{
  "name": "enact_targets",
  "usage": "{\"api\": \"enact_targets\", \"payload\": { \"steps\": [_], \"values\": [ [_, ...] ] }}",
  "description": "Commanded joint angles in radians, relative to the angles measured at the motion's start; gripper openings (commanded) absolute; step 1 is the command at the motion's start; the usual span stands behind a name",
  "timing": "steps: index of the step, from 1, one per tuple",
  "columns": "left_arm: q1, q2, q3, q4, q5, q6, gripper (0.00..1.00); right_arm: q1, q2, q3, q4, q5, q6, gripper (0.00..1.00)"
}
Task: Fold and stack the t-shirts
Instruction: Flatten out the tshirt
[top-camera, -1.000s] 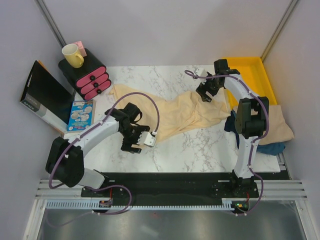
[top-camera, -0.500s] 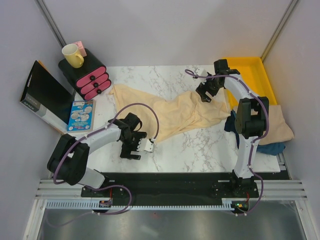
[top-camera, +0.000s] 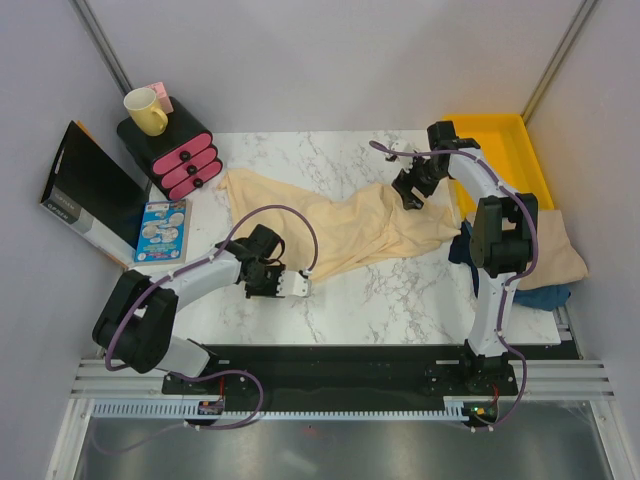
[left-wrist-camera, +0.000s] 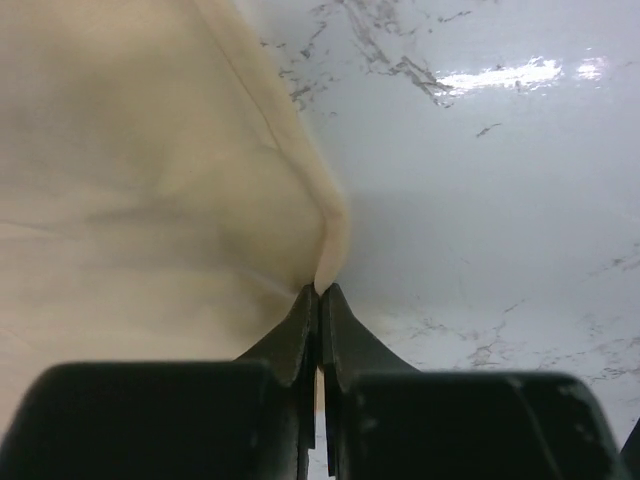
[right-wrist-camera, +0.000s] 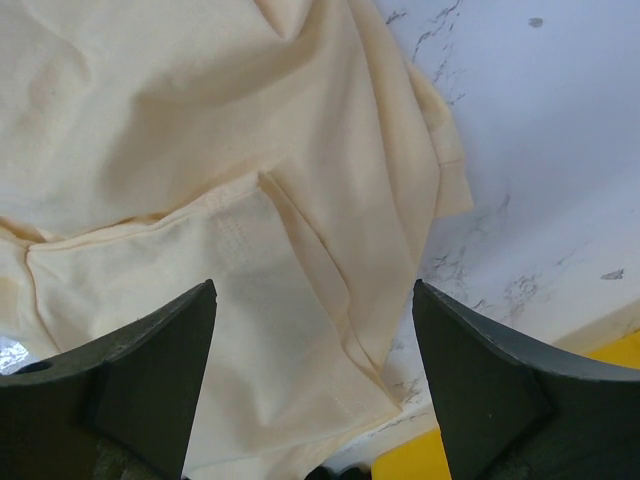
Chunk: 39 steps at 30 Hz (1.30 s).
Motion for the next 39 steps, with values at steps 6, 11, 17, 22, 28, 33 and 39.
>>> {"api": "enact_targets", "payload": {
  "steps": [6, 11, 17, 22, 28, 33, 39],
  "values": [
    [0.002, 0.050, -0.009, 0.048, -0.044, 0.003, 0.02, 0.003, 0.006, 0.114, -0.177, -0.095, -0.078, 0.87],
    [0.000, 0.050, 0.009, 0.044, -0.044, -0.004, 0.02, 0.005, 0.052, 0.111, -0.173, -0.087, -0.071, 0.86],
    [0.002, 0.039, 0.014, 0.034, -0.044, -0.003, 0.02, 0.005, 0.090, 0.111, -0.163, -0.095, -0.058, 0.84],
    [0.000, 0.040, 0.026, 0.027, -0.044, -0.007, 0.02, 0.003, 0.113, 0.119, -0.150, -0.078, -0.035, 0.71],
    [0.000, 0.042, 0.029, 0.018, -0.040, -0.014, 0.02, 0.005, 0.083, 0.136, -0.146, -0.038, -0.029, 0.34],
    [0.000, 0.047, 0.040, 0.013, -0.043, -0.018, 0.02, 0.005, 0.032, 0.145, -0.154, -0.002, -0.034, 0.35],
    [0.000, 0.057, 0.054, 0.010, -0.040, -0.018, 0.02, 0.005, -0.008, 0.130, -0.180, 0.043, -0.066, 0.43]
  ]
}}
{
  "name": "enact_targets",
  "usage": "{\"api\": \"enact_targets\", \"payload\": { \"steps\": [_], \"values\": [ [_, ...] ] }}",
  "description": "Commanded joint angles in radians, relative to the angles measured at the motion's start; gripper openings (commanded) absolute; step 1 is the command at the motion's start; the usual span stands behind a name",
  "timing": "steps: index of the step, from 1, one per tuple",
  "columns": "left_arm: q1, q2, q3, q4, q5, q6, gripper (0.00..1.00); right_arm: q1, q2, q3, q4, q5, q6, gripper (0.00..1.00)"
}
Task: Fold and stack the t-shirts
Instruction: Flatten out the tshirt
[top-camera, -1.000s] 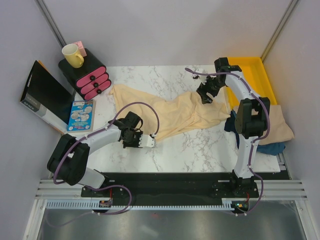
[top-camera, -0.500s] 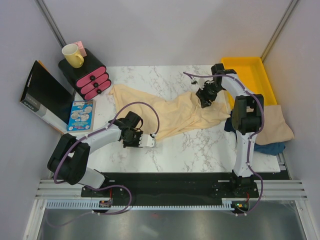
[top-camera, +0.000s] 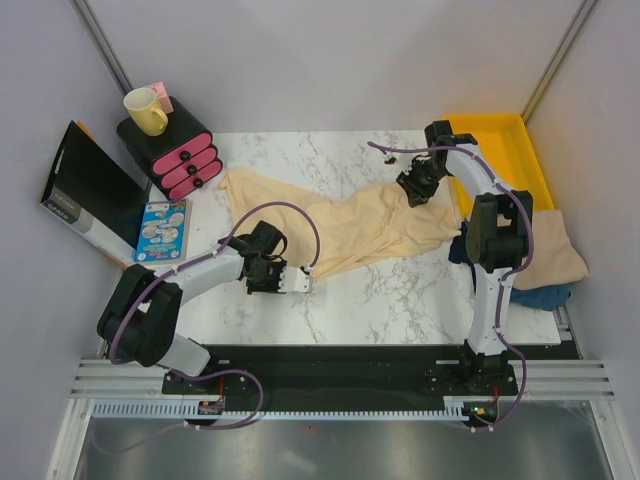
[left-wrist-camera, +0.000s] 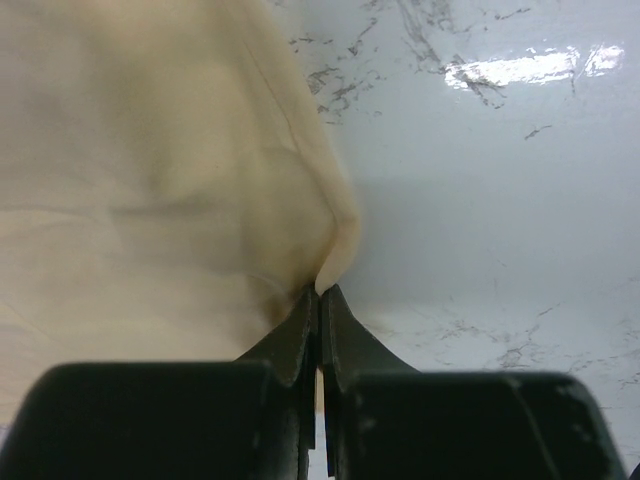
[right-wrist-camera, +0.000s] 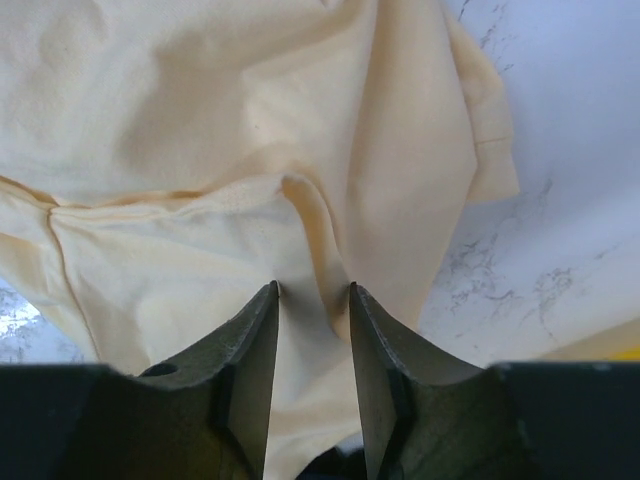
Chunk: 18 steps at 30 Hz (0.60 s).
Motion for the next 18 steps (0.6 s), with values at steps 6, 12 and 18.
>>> {"api": "enact_targets", "payload": {
  "steps": [6, 12, 18],
  "values": [
    [0.000, 0.037, 0.035, -0.007, 0.001, -0.018, 0.02, 0.003, -0.084, 0.019, -0.028, 0.033, -0.029, 0.09],
    [0.000, 0.043, 0.042, -0.008, -0.002, -0.019, 0.02, 0.004, -0.069, 0.014, -0.028, 0.023, -0.024, 0.46],
    [0.000, 0.041, 0.041, -0.011, -0.004, -0.021, 0.02, 0.003, -0.040, 0.020, -0.027, 0.000, -0.024, 0.66]
  ]
}}
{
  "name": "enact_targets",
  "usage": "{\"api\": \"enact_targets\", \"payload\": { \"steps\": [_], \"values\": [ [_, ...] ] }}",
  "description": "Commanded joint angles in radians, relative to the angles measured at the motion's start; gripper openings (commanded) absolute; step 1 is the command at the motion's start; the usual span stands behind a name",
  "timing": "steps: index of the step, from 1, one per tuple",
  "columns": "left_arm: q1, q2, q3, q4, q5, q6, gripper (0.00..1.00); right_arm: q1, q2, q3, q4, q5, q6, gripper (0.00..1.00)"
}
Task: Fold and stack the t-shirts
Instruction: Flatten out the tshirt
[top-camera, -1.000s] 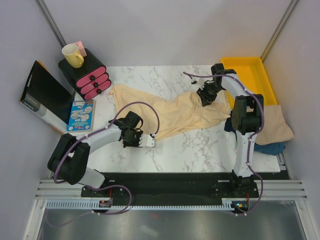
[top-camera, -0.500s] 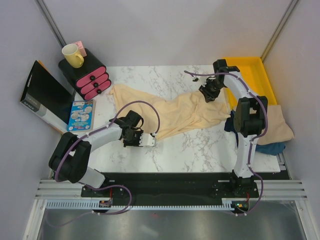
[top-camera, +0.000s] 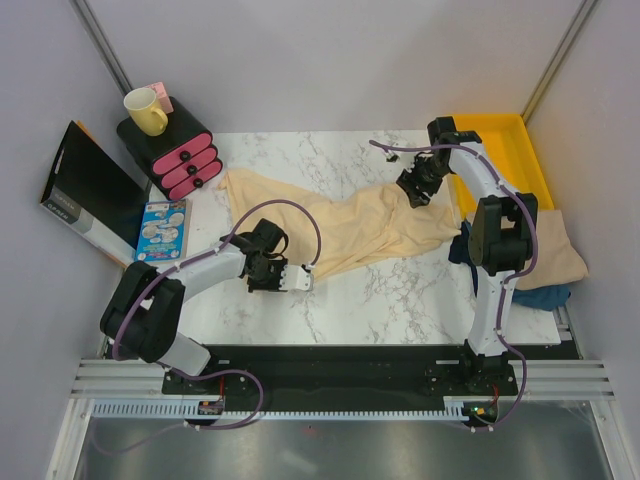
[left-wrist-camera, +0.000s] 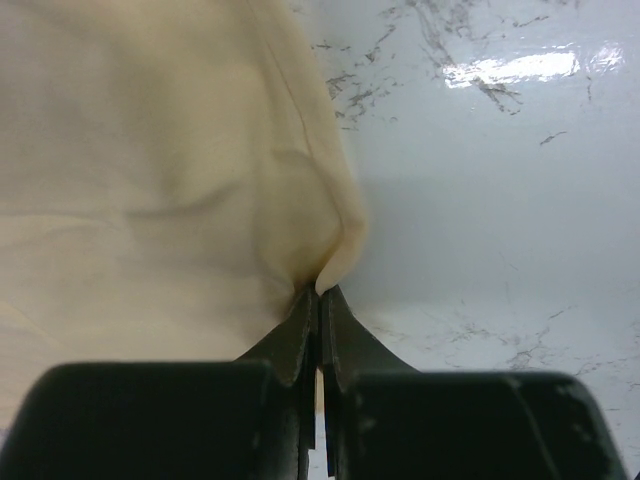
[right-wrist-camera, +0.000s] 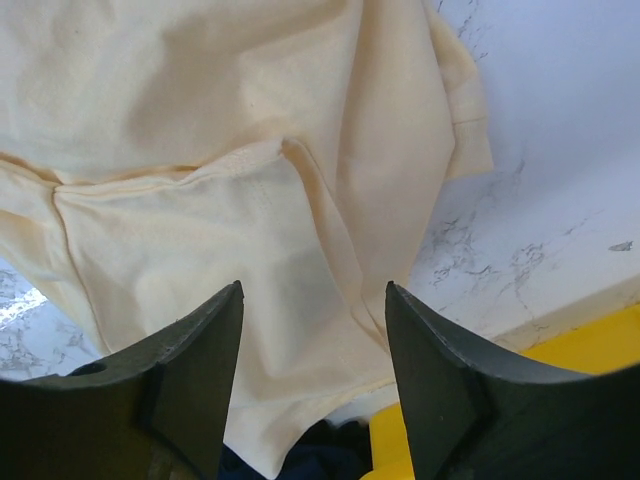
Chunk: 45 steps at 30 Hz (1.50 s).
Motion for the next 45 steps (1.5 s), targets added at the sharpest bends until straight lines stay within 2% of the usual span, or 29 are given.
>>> {"api": "enact_targets", "payload": {
  "steps": [1, 6, 9, 11, 13, 15, 20, 23, 24, 26, 27, 28, 31, 34, 37, 38, 40, 42, 45],
  "values": [
    [0.000, 0.017, 0.018, -0.007, -0.002, -0.020, 0.02, 0.003, 0.017, 0.026, -0.008, -0.037, -0.001, 0.65],
    [0.000, 0.023, 0.025, -0.010, -0.002, -0.025, 0.02, 0.004, 0.051, 0.031, -0.008, -0.046, 0.015, 0.60],
    [0.000, 0.022, 0.026, -0.013, 0.000, -0.025, 0.02, 0.004, 0.057, 0.026, -0.007, -0.052, 0.018, 0.53],
    [0.000, 0.020, 0.024, -0.016, -0.002, -0.025, 0.02, 0.003, 0.056, 0.022, -0.007, -0.046, 0.018, 0.36],
    [0.000, 0.017, 0.024, -0.017, -0.008, -0.022, 0.02, 0.004, 0.047, 0.025, -0.005, -0.035, 0.022, 0.09],
    [0.002, 0.011, 0.027, -0.017, -0.014, -0.022, 0.02, 0.004, 0.034, 0.029, -0.005, -0.019, 0.021, 0.00],
    [0.017, 0.005, 0.088, -0.019, -0.067, -0.037, 0.02, 0.003, -0.044, 0.083, -0.005, 0.037, 0.008, 0.00],
    [0.055, 0.011, 0.234, -0.020, -0.106, -0.079, 0.02, 0.004, -0.110, 0.121, 0.004, 0.090, -0.005, 0.00],
    [0.068, 0.015, 0.334, -0.026, -0.112, -0.092, 0.02, 0.003, -0.127, 0.131, 0.009, 0.103, -0.007, 0.00],
    [0.095, 0.037, 0.435, -0.033, -0.133, -0.106, 0.02, 0.004, -0.173, 0.152, 0.016, 0.136, -0.018, 0.03],
    [0.101, 0.045, 0.517, -0.034, -0.143, -0.103, 0.02, 0.003, -0.188, 0.155, 0.021, 0.146, -0.022, 0.03],
    [0.110, 0.052, 0.556, -0.034, -0.155, -0.090, 0.02, 0.004, -0.219, 0.151, 0.032, 0.164, -0.025, 0.00],
    [0.120, 0.081, 0.674, -0.033, -0.196, -0.044, 0.02, 0.004, -0.268, 0.140, 0.082, 0.193, -0.039, 0.00],
    [0.135, 0.109, 0.759, 0.012, -0.244, 0.015, 0.02, 0.004, -0.312, 0.132, 0.192, 0.265, -0.036, 0.00],
    [0.164, 0.141, 0.846, 0.093, -0.284, 0.047, 0.02, 0.004, -0.364, 0.091, 0.381, 0.371, -0.030, 0.00],
    [0.172, 0.152, 0.867, 0.119, -0.298, 0.053, 0.02, 0.003, -0.378, 0.076, 0.501, 0.438, -0.030, 0.00],
    [0.193, 0.181, 0.927, 0.191, -0.353, 0.081, 0.02, 0.004, -0.400, 0.039, 0.632, 0.503, -0.016, 0.00],
    [0.207, 0.209, 0.982, 0.335, -0.391, 0.111, 0.02, 0.003, -0.417, 0.008, 0.823, 0.588, -0.022, 0.00],
    [0.235, 0.236, 1.083, 0.469, -0.411, 0.148, 0.02, 0.004, -0.435, -0.055, 1.041, 0.623, -0.080, 0.00]
  ]
}}
